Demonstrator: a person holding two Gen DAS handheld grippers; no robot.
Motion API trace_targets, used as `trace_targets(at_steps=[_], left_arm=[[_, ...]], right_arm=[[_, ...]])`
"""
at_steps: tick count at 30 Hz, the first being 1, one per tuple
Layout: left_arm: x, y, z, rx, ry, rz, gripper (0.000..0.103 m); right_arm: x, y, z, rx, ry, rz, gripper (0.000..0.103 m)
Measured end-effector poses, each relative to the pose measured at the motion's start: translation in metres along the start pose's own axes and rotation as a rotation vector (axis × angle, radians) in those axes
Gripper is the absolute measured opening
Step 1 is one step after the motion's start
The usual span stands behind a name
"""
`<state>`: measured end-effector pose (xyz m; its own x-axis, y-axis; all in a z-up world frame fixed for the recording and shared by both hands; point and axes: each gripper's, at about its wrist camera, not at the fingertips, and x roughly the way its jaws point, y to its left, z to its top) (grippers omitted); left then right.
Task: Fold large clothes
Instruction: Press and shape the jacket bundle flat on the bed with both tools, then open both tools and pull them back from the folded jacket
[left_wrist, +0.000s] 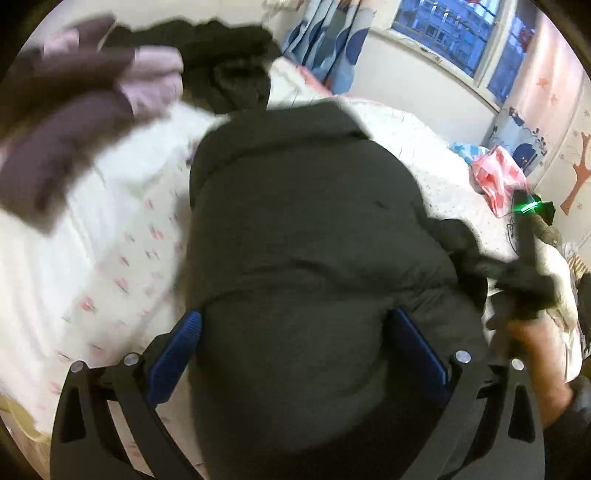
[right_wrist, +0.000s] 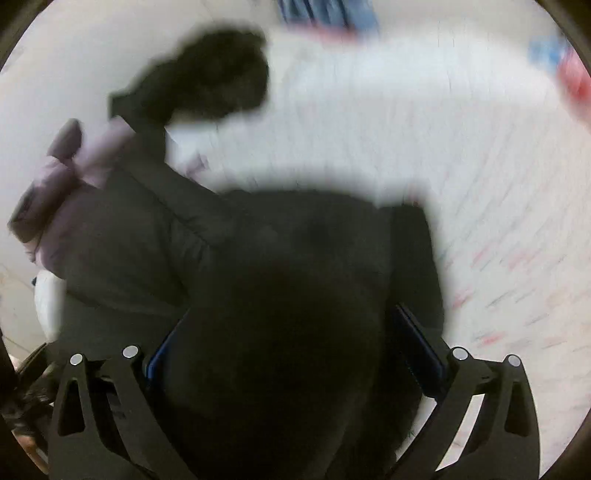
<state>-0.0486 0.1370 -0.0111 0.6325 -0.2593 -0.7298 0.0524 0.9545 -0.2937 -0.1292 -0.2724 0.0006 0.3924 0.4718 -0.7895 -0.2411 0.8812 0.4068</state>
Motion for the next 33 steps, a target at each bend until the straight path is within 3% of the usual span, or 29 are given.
trace_targets(at_steps=[2,4,7,9,10,11,13,14,17,19,21,23,25,27,33], left_arm=[[0.004,-0.003,-0.006,0.0,0.007,0.004,0.097],[0.0,-0.003,-0.007,0.003,0.008,0.017,0.097],[-0.019,0.002,-0.013,-0.052,-0.015,0.018,0.097],[-0.034,0.001,-0.025,-0.065,-0.055,0.014,0.097],[-0.039,0.0,-0.031,-0.07,-0.066,0.015,0.097],[-0.041,0.002,-0.036,-0.079,-0.07,0.016,0.097],[-0.042,0.005,-0.053,-0.124,-0.063,0.007,0.097],[-0.042,0.005,-0.056,-0.137,-0.053,0.009,0.097],[-0.051,0.0,-0.067,-0.164,-0.027,0.036,0.097],[-0.066,-0.012,-0.071,-0.122,-0.04,0.046,0.097],[-0.077,-0.027,-0.076,-0.011,-0.068,0.094,0.097],[-0.079,-0.032,-0.082,0.053,-0.088,0.141,0.097],[-0.072,-0.03,-0.089,0.062,-0.067,0.145,0.097],[-0.066,-0.025,-0.091,0.045,-0.046,0.134,0.097],[-0.075,-0.033,-0.091,0.101,-0.068,0.18,0.097]], right_arm=[[0.002,-0.019,-0.005,0.062,0.008,0.019,0.097],[-0.016,-0.012,-0.013,0.051,0.003,-0.001,0.097],[-0.081,0.012,-0.037,-0.027,-0.117,0.022,0.097],[-0.115,0.02,-0.069,-0.068,-0.194,0.03,0.097],[-0.122,0.025,-0.089,-0.101,-0.193,0.016,0.097],[-0.124,0.024,-0.105,-0.123,-0.169,-0.009,0.097],[-0.098,0.021,-0.141,-0.167,-0.041,-0.076,0.097],[-0.083,0.012,-0.155,-0.132,0.016,-0.036,0.097],[-0.086,-0.003,-0.161,-0.031,0.043,-0.003,0.097],[-0.114,0.005,-0.165,-0.047,-0.01,-0.028,0.097],[-0.136,0.012,-0.176,-0.095,-0.073,-0.054,0.097],[-0.141,0.016,-0.189,-0.124,-0.076,-0.099,0.097],[-0.126,0.014,-0.197,-0.146,-0.012,-0.13,0.097],[-0.13,0.013,-0.197,-0.124,-0.012,-0.136,0.097],[-0.191,0.034,-0.202,-0.146,-0.196,-0.235,0.097]])
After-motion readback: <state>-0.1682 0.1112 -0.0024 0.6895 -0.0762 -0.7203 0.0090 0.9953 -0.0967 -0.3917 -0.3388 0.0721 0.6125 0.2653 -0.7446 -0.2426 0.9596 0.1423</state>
